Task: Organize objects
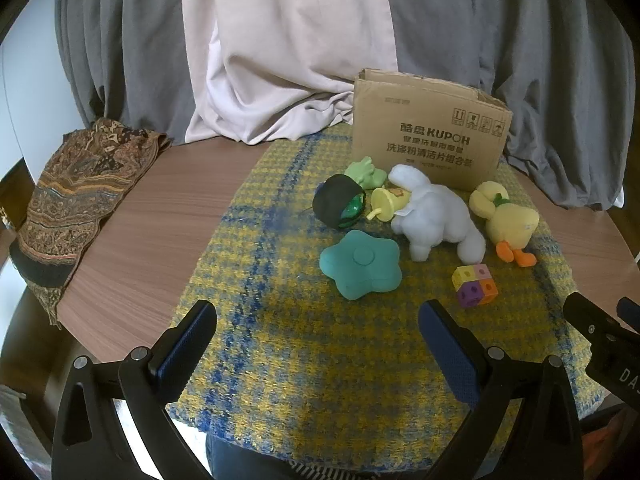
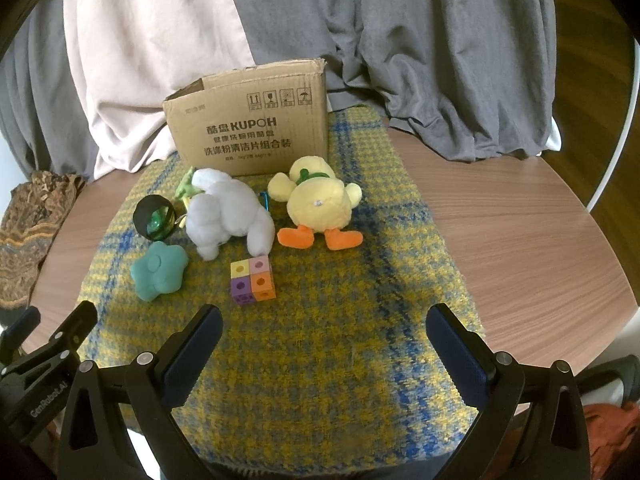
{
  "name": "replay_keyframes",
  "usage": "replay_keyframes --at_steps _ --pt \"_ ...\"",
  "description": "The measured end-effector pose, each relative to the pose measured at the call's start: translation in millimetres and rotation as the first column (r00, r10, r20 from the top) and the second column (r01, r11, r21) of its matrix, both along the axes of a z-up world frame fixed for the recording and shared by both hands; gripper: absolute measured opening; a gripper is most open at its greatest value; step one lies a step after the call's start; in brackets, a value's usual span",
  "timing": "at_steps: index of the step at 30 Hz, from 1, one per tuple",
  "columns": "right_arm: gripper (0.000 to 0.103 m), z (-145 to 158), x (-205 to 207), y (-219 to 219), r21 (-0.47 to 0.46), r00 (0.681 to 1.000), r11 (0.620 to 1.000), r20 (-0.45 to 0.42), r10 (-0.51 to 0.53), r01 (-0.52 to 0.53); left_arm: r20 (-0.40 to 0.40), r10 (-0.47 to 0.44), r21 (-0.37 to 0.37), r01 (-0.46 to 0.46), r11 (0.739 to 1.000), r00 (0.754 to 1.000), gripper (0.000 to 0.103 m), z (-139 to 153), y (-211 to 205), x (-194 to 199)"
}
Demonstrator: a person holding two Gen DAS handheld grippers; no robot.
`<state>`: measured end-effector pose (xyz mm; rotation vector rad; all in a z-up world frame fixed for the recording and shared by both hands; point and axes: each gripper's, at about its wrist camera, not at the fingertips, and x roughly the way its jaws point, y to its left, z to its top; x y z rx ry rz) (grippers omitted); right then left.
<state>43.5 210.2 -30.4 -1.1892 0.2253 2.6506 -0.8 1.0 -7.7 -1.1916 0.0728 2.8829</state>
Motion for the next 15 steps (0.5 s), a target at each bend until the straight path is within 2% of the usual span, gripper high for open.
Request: replay_keyframes --at_steps 15 --pt "0.102 -1.9 -2.2 -0.6 -0.003 1.000 1.000 0.004 0.001 -0.001 0.002 0.000 -0.001 0.000 1.000 1.000 0.103 -1.5 -0.5 -2.1"
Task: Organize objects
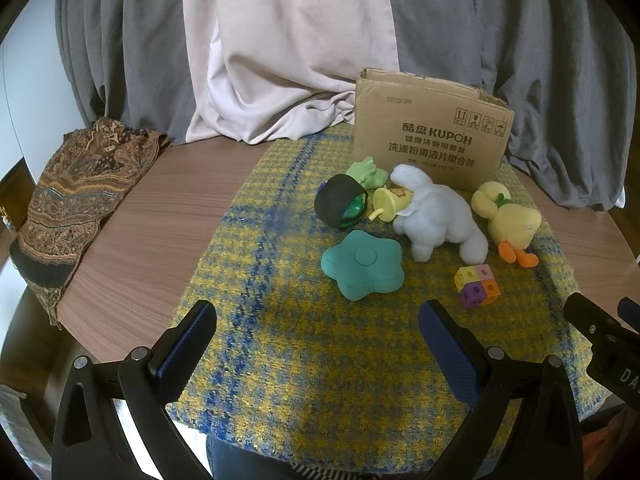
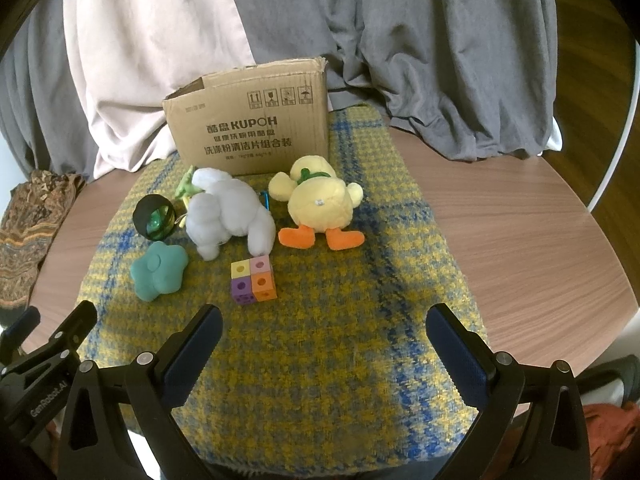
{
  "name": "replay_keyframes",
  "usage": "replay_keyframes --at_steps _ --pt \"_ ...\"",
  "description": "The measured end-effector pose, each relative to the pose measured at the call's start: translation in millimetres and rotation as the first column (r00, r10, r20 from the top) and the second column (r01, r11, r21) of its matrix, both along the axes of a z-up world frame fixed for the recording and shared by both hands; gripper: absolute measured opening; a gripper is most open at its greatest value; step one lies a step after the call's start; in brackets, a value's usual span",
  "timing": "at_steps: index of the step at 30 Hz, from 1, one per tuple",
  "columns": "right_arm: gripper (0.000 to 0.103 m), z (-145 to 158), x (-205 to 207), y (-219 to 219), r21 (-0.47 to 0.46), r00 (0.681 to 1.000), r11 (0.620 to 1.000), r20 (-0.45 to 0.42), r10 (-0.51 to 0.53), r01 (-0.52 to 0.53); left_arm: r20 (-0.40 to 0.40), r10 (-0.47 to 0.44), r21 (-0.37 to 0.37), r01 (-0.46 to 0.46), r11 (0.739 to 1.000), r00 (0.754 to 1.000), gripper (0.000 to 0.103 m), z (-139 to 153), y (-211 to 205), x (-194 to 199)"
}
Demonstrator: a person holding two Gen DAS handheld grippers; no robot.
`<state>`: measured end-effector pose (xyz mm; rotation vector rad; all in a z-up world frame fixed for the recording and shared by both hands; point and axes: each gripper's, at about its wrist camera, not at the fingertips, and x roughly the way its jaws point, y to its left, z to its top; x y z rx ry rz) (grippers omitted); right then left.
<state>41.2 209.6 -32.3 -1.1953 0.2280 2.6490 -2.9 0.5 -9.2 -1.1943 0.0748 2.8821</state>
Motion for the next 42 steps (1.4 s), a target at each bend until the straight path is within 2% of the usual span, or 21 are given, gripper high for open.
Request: replay_keyframes --at_steps 32,42 --pt "0.102 -4 -2 0 -0.003 1.000 1.000 -0.001 -0.004 0.004 -0.008 0.007 -0.007 -0.007 1.000 1.000 0.103 -6 -2 -2" --pt "0.102 -11 -13 -12 0.007 0.999 0.999 -0.017 0.042 -0.042 -0.020 0.016 0.006 -0.015 1.000 1.000 0.103 -14 -7 -8"
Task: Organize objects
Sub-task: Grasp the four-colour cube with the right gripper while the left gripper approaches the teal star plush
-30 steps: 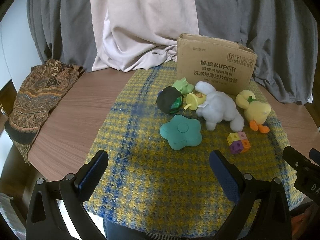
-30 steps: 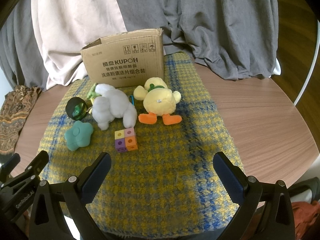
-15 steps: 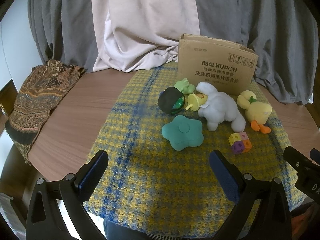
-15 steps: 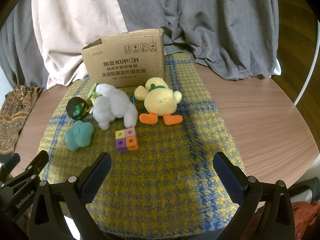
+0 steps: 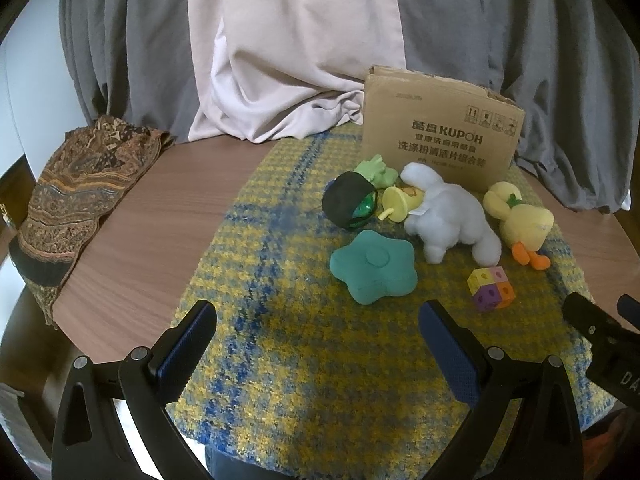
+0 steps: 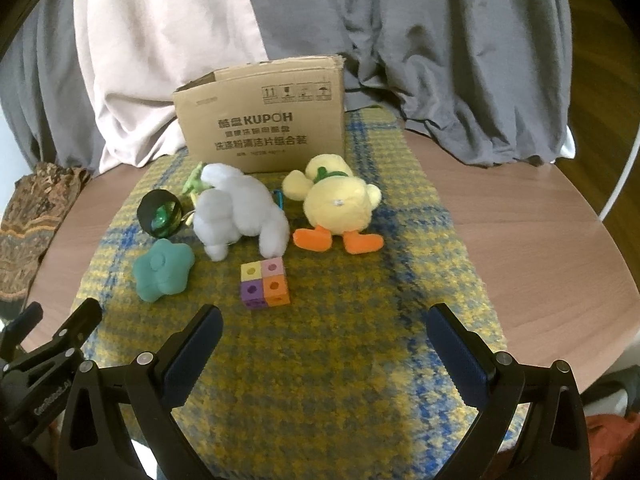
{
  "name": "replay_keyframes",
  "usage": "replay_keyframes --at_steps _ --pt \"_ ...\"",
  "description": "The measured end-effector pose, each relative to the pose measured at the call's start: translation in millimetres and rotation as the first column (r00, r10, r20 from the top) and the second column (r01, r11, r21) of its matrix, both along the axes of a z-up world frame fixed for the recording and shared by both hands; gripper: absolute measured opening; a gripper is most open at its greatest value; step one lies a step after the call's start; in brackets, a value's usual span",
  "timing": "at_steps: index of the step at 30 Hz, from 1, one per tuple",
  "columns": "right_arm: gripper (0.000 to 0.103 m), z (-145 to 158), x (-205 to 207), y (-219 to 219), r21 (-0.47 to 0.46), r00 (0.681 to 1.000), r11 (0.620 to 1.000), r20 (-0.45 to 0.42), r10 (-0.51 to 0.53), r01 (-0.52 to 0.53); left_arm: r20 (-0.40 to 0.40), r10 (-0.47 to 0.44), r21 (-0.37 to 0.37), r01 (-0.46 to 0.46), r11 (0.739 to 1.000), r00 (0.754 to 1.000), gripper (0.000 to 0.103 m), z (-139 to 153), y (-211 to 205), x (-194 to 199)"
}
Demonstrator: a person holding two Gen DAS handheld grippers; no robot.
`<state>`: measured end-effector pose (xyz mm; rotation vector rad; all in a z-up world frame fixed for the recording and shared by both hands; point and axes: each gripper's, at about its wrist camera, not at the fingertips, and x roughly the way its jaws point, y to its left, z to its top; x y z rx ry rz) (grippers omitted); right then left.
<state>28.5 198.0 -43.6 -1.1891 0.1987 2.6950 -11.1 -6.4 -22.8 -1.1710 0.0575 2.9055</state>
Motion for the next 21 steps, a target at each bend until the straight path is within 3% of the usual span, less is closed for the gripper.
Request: replay_keyframes --at_steps 13,21 --pt "0.102 -19 -32 -14 0.013 0.999 0.999 0.012 0.052 -0.053 0.035 0.026 0.022 -0.027 0.999 0.999 0.103 -19 -10 -16" --pt "0.094 -39 -52 -25 0.029 0.996 0.996 0.051 0.077 -0.079 0.031 0.036 0.016 -0.037 0.999 0.999 0.103 -28 -13 -26"
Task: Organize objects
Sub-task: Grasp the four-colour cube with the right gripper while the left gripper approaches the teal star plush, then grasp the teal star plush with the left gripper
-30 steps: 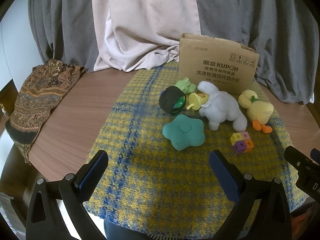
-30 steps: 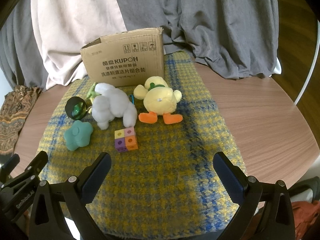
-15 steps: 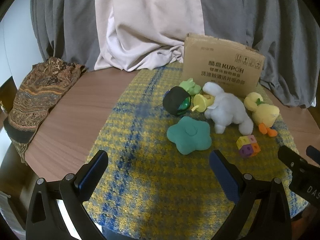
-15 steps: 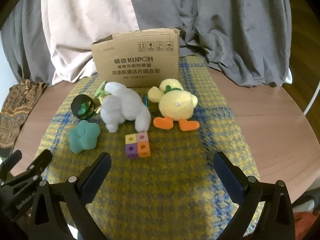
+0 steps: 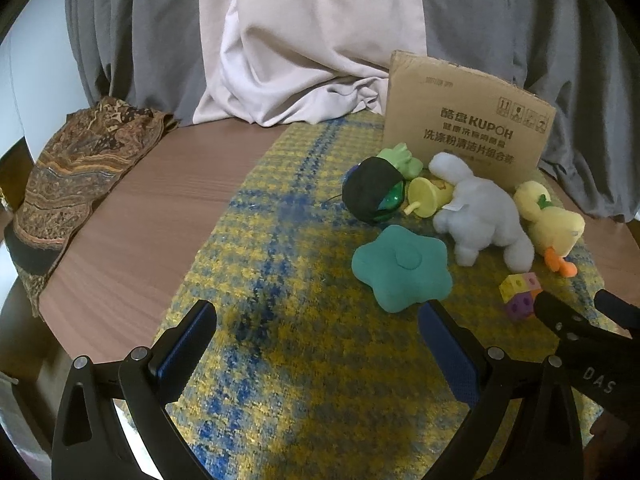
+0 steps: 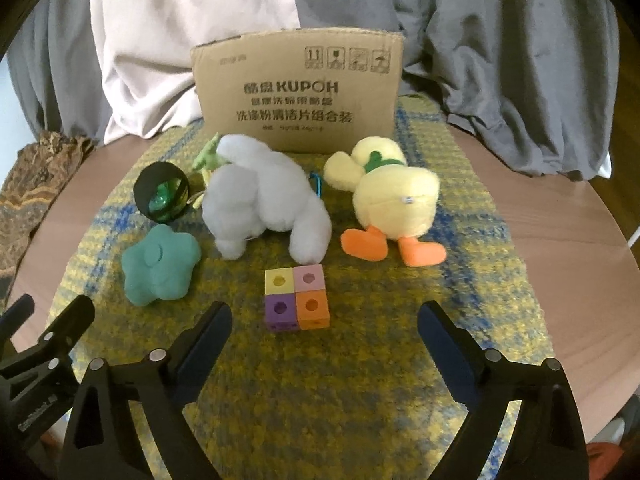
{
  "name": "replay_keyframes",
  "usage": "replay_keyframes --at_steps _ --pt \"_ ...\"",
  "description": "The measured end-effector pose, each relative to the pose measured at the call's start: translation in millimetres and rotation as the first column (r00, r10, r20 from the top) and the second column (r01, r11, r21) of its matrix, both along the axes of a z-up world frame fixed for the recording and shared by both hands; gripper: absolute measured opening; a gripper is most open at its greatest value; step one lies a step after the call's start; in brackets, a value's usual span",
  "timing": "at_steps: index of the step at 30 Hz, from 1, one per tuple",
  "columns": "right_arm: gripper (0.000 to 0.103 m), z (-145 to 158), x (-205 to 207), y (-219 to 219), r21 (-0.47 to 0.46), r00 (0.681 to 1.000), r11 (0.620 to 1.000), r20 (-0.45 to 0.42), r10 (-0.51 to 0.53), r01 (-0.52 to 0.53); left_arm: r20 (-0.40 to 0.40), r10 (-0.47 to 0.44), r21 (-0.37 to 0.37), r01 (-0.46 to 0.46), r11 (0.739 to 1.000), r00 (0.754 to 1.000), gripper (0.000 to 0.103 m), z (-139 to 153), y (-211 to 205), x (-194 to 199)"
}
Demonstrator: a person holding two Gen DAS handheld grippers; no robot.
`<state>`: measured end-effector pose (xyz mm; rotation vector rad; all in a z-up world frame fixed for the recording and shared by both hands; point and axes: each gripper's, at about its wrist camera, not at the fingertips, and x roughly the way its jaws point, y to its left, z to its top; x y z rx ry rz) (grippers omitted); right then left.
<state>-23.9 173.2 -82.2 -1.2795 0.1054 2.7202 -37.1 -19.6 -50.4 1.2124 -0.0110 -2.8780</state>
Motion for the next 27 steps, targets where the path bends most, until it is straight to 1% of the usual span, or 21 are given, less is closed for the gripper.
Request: replay_keyframes --at_steps 1,4,5,9,11,12,13,14,17,20,27 --pt "0.093 -2 -2 -1 -0.001 1.000 1.000 0.004 0.001 -0.001 0.000 -0.002 -0.001 0.002 1.000 1.000 0.103 -1 0 -2" --pt "0.085 -10 -9 -3 -0.002 1.000 1.000 0.025 0.005 -0.005 -0.003 -0.013 -0.018 0.013 1.000 1.000 0.103 -3 2 -7" --pt "0.081 -12 -11 -3 -0.003 1.000 1.000 0.031 0.006 -0.006 -0.002 -0.019 -0.016 0.019 1.000 1.000 0.103 -4 3 -8" --pt "0.072 -24 -21 -6 -0.013 0.998 1.000 0.068 0.013 -0.012 0.004 -0.026 -0.013 0.026 1.000 1.000 0.103 -7 1 -13" --pt "0.060 -28 -23 -6 -0.026 0.997 1.000 0.080 0.016 -0.013 0.009 -0.028 -0.008 0.028 1.000 1.000 0.103 -8 0 -15" --pt "0.056 -30 -24 -6 -0.035 0.996 0.999 0.086 0.020 -0.017 0.010 -0.029 -0.007 0.029 1.000 1.000 0.103 -8 0 -15" --pt "0.050 -31 -25 -6 -0.043 0.996 0.999 0.091 0.025 -0.021 0.010 -0.031 -0.005 0.031 1.000 0.999 0.103 -8 0 -16" --pt "0.042 -32 -26 -6 -0.053 0.995 0.998 0.093 0.035 -0.030 0.009 -0.032 -0.005 0.032 0.999 0.999 0.103 -8 1 -16" --pt "0.041 -32 -26 -6 -0.059 0.995 0.997 0.089 0.046 -0.041 -0.001 -0.046 -0.021 0.046 0.999 0.999 0.103 -7 5 -17" --pt "0.041 -30 -25 -4 -0.071 0.995 0.996 0.082 0.052 -0.046 0.003 -0.065 -0.015 0.065 0.998 0.998 0.103 -8 10 -20" --pt "0.041 -20 -18 15 -0.077 0.998 0.997 0.055 0.008 -0.004 0.004 -0.106 -0.006 0.106 0.994 0.994 0.103 -11 25 -26"
